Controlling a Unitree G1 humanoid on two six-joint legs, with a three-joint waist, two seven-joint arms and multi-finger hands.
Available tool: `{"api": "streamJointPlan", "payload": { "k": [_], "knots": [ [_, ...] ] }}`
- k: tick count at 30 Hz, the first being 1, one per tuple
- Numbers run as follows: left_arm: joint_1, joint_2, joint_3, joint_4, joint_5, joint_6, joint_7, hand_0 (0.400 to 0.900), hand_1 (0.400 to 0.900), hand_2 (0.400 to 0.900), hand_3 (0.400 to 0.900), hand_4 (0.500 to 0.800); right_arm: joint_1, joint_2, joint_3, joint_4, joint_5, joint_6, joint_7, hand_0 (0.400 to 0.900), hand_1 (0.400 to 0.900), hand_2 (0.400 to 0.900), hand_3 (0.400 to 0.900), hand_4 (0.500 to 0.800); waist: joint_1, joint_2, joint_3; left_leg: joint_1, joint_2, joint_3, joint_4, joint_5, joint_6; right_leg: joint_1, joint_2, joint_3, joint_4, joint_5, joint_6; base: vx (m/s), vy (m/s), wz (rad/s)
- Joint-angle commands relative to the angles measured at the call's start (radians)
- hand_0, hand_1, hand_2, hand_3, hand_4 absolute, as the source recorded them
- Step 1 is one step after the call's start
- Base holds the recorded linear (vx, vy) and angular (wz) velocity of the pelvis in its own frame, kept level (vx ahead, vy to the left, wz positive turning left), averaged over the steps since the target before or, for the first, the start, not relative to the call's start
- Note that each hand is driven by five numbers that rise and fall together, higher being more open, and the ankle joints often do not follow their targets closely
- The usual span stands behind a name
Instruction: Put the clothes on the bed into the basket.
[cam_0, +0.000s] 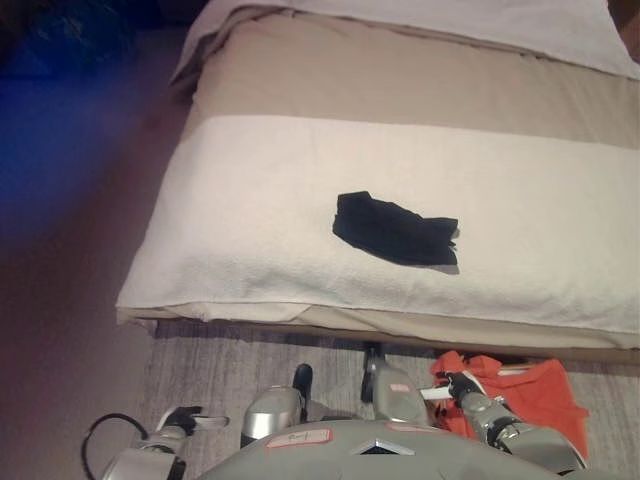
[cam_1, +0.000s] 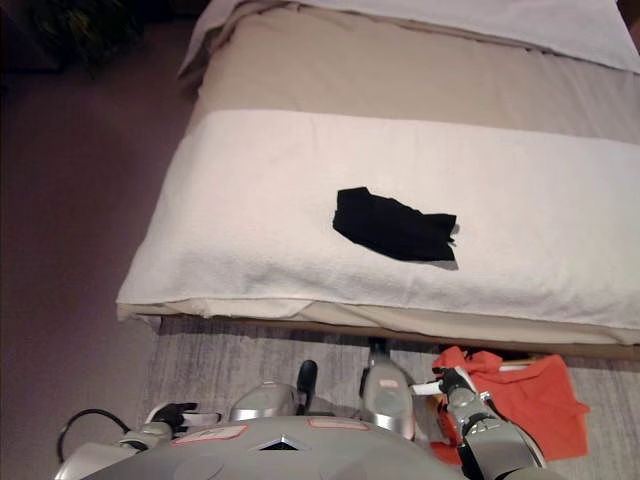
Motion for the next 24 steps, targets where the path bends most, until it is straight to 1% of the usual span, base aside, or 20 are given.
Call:
{"api": "streamJointPlan", "payload": {
  "k": [1,2,3,4,5,6,8,9,12,14,16,21,24],
  "knots": [
    [-0.007,0.005,-0.022,0.014,0.011,-0.016,0.018,0.900,0.900,0.900,0.900,0.800,-0.105,-0.148,0.074,-0.042,-0.101,0.000,-0.090,0.900,0.900,0.900,0.900,0.800,-0.009,0.011,0.011,-0.046,0.000,0.023,0.133,-0.071,-0.103,0.018,0.016,0.022,0.019,0.123,-0.011,0.13,-0.171,0.51],
    [-0.011,-0.014,-0.024,0.014,-0.006,-0.006,0.037,0.900,0.900,0.900,0.900,0.800,-0.123,-0.159,0.084,-0.051,-0.121,0.007,-0.102,0.900,0.900,0.900,0.900,0.800,-0.013,0.013,0.008,-0.049,0.011,0.013,0.139,-0.074,-0.114,0.014,0.024,0.026,0.038,0.116,-0.020,0.12,-0.188,0.47],
    [-0.013,-0.056,-0.037,0.011,-0.027,-0.013,0.057,0.900,0.900,0.900,0.900,0.800,-0.183,-0.203,0.097,-0.052,-0.168,0.020,-0.152,0.900,0.900,0.900,0.900,0.800,-0.014,0.028,-0.003,-0.045,0.037,0.003,0.107,-0.058,-0.129,0.011,0.020,-0.007,0.057,0.112,-0.028,0.12,-0.188,0.48],
    [-0.014,-0.057,-0.037,0.011,-0.027,-0.013,0.057,0.900,0.900,0.900,0.900,0.800,-0.183,-0.204,0.098,-0.051,-0.168,0.019,-0.152,0.900,0.900,0.900,0.900,0.800,-0.017,0.030,-0.003,-0.044,0.038,0.001,0.105,-0.057,-0.129,0.013,0.020,-0.010,0.057,0.112,-0.028,0.10,-0.184,0.39],
    [-0.007,-0.104,-0.068,0.009,-0.034,-0.011,0.074,0.900,0.900,0.900,0.900,0.800,-0.265,-0.237,0.119,-0.079,-0.192,0.026,-0.180,0.900,0.900,0.900,0.900,0.800,-0.021,0.043,-0.013,-0.050,0.064,-0.005,0.067,-0.033,-0.135,0.007,0.027,-0.023,0.050,0.108,-0.030,0.04,-0.098,0.22],
    [-0.008,-0.106,-0.067,0.010,-0.034,-0.011,0.075,0.900,0.900,0.900,0.900,0.800,-0.266,-0.238,0.120,-0.079,-0.192,0.026,-0.180,0.900,0.900,0.900,0.900,0.800,-0.023,0.045,-0.014,-0.050,0.065,-0.006,0.065,-0.032,-0.136,0.007,0.028,-0.024,0.050,0.108,-0.030,0.03,-0.119,0.15],
    [-0.013,-0.141,-0.106,0.011,-0.058,-0.009,0.089,0.900,0.900,0.900,0.900,0.800,-0.423,-0.260,0.200,-0.080,-0.236,0.039,-0.188,0.900,0.900,0.900,0.900,0.800,-0.016,0.061,-0.010,-0.065,0.082,-0.001,0.026,-0.008,-0.136,-0.024,0.031,-0.028,0.058,0.106,-0.031,-0.02,-0.049,-0.10],
    [-0.019,-0.148,-0.119,0.011,-0.064,-0.005,0.090,0.900,0.900,0.900,0.900,0.800,-0.482,-0.259,0.237,-0.079,-0.259,0.048,-0.189,0.900,0.900,0.900,0.900,0.800,-0.011,0.065,-0.008,-0.070,0.085,0.001,0.015,-0.001,-0.136,-0.032,0.032,-0.027,0.059,0.105,-0.031,0.00,-0.040,-0.09],
    [-0.028,-0.157,-0.142,0.004,-0.091,-0.003,0.101,0.900,0.900,0.900,0.900,0.800,-0.637,-0.249,0.323,-0.082,-0.306,0.066,-0.198,0.900,0.900,0.900,0.900,0.800,-0.003,0.081,0.008,-0.087,0.089,0.005,-0.004,0.014,-0.136,-0.068,0.030,-0.026,0.078,0.101,-0.032,-0.02,0.011,-0.09],
    [-0.039,-0.161,-0.150,0.002,-0.111,0.002,0.101,0.900,0.900,0.900,0.900,0.800,-0.725,-0.239,0.358,-0.082,-0.313,0.073,-0.182,0.900,0.900,0.900,0.900,0.800,-0.002,0.092,0.020,-0.099,0.089,0.005,-0.014,0.023,-0.136,-0.094,0.028,-0.024,0.097,0.099,-0.032,-0.03,0.037,0.00],
    [-0.057,-0.160,-0.159,0.007,-0.126,0.006,0.108,0.900,0.900,0.900,0.900,0.800,-0.788,-0.229,0.378,-0.058,-0.321,0.081,-0.187,0.900,0.900,0.900,0.900,0.800,0.003,0.101,0.035,-0.114,0.085,-0.003,-0.022,0.032,-0.137,-0.113,0.020,-0.022,0.109,0.098,-0.033,-0.03,0.016,0.15],
    [-0.062,-0.146,-0.172,-0.003,-0.152,0.003,0.108,0.900,0.900,0.900,0.900,0.800,-0.908,-0.229,0.412,0.014,-0.319,0.098,-0.182,0.900,0.900,0.900,0.900,0.800,0.024,0.124,0.066,-0.162,0.078,-0.029,-0.030,0.057,-0.140,-0.136,0.001,-0.042,0.106,0.105,-0.032,-0.03,-0.009,0.25],
    [-0.060,-0.141,-0.176,-0.009,-0.158,0.001,0.105,0.900,0.900,0.900,0.900,0.800,-0.940,-0.234,0.417,0.030,-0.312,0.095,-0.178,0.900,0.900,0.900,0.900,0.800,0.035,0.135,0.080,-0.189,0.079,-0.041,-0.033,0.070,-0.144,-0.152,-0.007,-0.053,0.104,0.108,-0.032,-0.03,-0.012,0.21]
  ]
}}
